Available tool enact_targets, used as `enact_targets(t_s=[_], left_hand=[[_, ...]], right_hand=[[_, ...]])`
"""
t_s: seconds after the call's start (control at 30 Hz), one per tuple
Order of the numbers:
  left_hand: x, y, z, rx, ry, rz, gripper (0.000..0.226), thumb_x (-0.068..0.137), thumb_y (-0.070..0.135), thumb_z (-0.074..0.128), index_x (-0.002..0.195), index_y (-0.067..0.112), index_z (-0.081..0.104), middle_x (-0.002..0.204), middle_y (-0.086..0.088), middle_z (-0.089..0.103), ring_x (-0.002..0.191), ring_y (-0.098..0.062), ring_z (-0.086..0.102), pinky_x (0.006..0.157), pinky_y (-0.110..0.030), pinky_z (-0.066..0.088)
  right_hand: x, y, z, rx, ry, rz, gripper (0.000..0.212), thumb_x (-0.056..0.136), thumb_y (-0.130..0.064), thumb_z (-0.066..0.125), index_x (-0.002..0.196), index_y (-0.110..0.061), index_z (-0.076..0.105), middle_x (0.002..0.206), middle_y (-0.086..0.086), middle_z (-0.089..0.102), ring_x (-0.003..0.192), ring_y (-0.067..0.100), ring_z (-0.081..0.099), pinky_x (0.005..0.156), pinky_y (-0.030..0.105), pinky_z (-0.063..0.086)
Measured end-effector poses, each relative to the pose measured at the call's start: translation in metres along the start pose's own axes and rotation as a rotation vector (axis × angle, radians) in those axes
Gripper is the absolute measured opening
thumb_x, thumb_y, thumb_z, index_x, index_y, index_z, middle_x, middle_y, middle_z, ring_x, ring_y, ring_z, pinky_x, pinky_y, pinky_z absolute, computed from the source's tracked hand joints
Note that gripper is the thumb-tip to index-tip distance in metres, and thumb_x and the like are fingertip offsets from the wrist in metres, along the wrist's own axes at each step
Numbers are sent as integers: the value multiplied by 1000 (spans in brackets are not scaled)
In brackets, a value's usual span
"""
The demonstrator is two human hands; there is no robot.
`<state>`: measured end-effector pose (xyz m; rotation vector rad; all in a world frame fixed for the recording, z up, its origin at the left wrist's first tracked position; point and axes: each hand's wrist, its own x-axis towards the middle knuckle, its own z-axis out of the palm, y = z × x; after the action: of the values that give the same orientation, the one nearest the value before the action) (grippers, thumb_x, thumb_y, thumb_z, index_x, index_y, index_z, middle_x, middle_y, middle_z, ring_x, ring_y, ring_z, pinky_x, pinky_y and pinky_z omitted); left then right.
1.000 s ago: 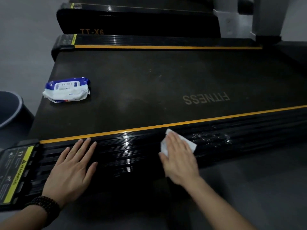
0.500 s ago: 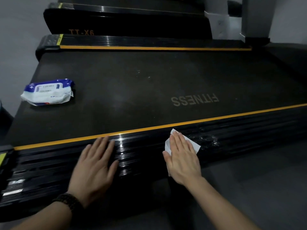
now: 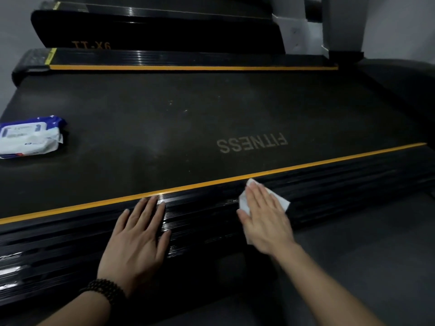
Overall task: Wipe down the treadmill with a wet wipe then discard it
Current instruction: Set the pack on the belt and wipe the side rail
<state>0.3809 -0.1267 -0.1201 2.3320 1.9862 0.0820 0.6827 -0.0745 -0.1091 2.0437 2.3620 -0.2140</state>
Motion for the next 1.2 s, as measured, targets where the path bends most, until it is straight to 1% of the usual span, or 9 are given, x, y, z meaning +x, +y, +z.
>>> enact_targets(t_s=[0.13,0.23,0.4,0.53,0.7,0.8,0.9,1.07,1.2], left_hand=[[0,1,-1,0,8,-16,70,96,59,12,151,18,28,159,-3,21,148,-18,14,118,-42,11],[0,2,-1,0,-1,-10,71,96,60,10,151,19,27,159,-2,20,149,-18,12,118,-43,12],[1,2,-2,-2,-12,-11,72,96,60,10,150,17,30,158,-3,23,148,-19,15,117,-44,14],[1,2,-4,-5,-18,2,74,96,61,9,149,15,33,157,-5,27,147,-19,18,117,-42,12],[0,2,-5,-14,-5,-6,71,96,61,10,151,18,28,159,-2,22,148,-18,13,118,-43,12],[0,3,-4,-16,-3,-8,72,96,61,9,150,17,28,159,-3,21,148,-18,13,118,-44,13],[0,3,-3,-17,-7,-12,72,96,60,10,150,17,28,159,-3,21,148,-19,13,118,-44,13],[1,2,-3,-11,-13,-11,73,95,61,9,150,18,28,159,-3,22,148,-18,13,117,-44,13],[1,1,-3,-8,-9,-5,71,96,60,11,151,19,27,159,-3,23,148,-19,15,117,-44,14]], right_hand=[[14,63,-8,-50,-24,178,88,86,-64,-9,157,-13,-1,167,1,-7,151,12,-10,123,36,-3],[15,44,-5,-25,-22,228,90,86,-65,-7,158,-11,0,167,4,-4,152,16,-7,123,39,1],[4,-64,11,107,44,30,85,90,-62,9,157,-9,8,166,5,-2,153,18,-4,123,42,4],[-6,-112,14,111,-6,-150,78,98,-60,15,156,-12,-5,163,3,-16,150,15,-19,122,40,-6],[0,-27,12,37,86,7,86,91,-62,13,156,-6,14,166,7,8,153,18,5,122,34,3],[-1,31,-1,-26,16,150,90,88,-65,1,157,-8,6,167,5,0,153,15,-2,123,34,0],[-3,17,0,28,41,193,89,89,-65,4,157,-8,5,167,5,-2,153,16,-2,123,37,2],[-13,-78,27,120,183,-26,69,96,-45,26,153,-5,29,162,9,20,151,21,18,122,42,18],[-14,-84,13,311,257,-56,51,101,-29,29,140,-9,55,145,7,53,137,20,47,114,40,37]])
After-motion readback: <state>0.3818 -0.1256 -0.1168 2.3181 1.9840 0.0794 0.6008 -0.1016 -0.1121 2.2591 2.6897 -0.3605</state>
